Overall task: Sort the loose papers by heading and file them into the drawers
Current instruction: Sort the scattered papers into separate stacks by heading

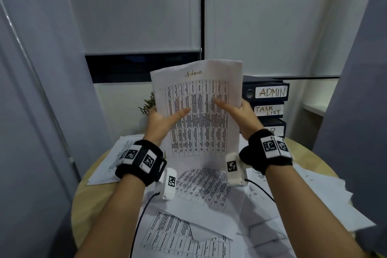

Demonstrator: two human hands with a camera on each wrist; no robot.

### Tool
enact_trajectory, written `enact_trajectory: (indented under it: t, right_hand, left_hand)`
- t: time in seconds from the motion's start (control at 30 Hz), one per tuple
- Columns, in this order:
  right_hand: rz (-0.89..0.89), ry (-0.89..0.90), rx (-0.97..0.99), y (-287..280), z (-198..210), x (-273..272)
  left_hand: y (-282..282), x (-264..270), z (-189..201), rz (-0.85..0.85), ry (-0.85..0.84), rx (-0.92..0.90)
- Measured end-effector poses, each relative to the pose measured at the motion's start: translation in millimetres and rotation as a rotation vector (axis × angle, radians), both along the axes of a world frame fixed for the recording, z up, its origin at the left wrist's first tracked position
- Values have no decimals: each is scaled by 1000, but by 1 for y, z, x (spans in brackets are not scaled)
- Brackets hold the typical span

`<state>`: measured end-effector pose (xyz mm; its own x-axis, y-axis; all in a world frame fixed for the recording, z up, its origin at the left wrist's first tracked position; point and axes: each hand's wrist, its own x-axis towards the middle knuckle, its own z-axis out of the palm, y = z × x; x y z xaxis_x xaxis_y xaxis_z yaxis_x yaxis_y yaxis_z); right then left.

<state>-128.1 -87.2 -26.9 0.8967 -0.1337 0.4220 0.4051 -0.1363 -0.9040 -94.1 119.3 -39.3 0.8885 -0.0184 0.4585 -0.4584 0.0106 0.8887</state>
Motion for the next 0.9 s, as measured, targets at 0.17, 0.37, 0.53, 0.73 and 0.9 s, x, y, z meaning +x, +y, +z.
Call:
enact_trajectory:
  t: [0.17,0.37,0.53,0.73,0.9]
  right_hand:
    - [69,262,-74,-3,-41,13]
    - [-115,413,60,-31,-57,14]
    - [-714,581,95,-69,-69,8]
    - [-354,770,189,-70,-91,13]
    - [-262,845,-115,-69,-95,13]
  left_hand:
    - [2,13,-30,-26,266,276]
    - [29,32,-38,171,279,16]
    - [58,33,-36,379,258,-97]
    - [79,36,-46,482,322,-213]
    - [102,47,-51,520,377,-256]
